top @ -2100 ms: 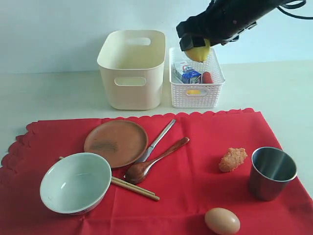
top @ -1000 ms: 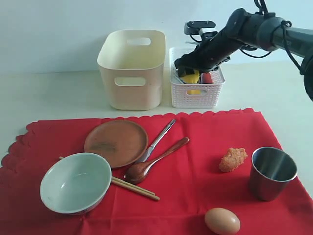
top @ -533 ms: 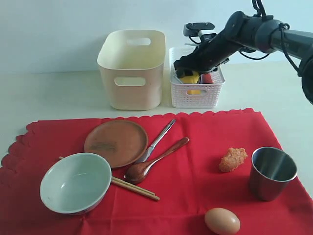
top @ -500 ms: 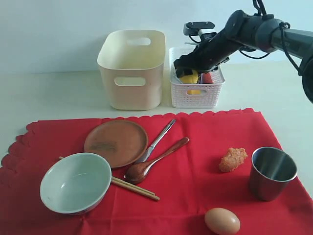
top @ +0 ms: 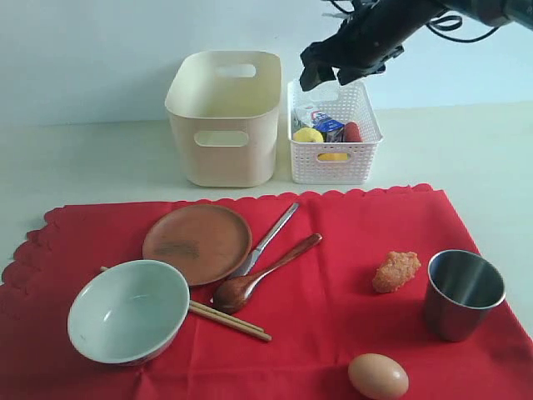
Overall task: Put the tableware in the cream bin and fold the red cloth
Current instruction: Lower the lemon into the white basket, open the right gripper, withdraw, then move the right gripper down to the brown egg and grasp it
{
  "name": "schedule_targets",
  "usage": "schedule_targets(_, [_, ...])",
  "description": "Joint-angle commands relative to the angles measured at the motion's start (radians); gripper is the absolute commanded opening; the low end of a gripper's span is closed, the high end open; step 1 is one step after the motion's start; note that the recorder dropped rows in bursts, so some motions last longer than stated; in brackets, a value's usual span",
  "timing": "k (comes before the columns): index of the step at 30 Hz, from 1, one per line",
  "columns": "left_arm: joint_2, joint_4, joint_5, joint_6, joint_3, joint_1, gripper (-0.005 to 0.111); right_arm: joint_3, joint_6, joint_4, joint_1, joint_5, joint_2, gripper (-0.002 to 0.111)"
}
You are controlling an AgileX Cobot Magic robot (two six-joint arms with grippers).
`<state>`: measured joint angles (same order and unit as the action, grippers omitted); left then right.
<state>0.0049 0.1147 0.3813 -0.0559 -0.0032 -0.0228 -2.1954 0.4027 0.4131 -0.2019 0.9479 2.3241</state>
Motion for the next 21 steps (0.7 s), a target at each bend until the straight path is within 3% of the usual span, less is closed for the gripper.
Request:
schedule_targets(1, [-0.005,0.002,-0.011,0.001,0.003,0.003,0.094,-0.008,-0.048,-0.039,-0.002,0.084,-0.066,0.07])
schedule_targets(11, [-0.005,0.002,-0.011,0.001,0.003,0.003,0.094,0.031,-0.101,-0.152,-0.002,0.217,-0.219,0.07])
schedule_targets(21, [-0.005,0.002,-0.011,0.001,0.003,0.003,0.094,0.308,-0.081,-0.154,-0.002,0.163,-0.451,0.07])
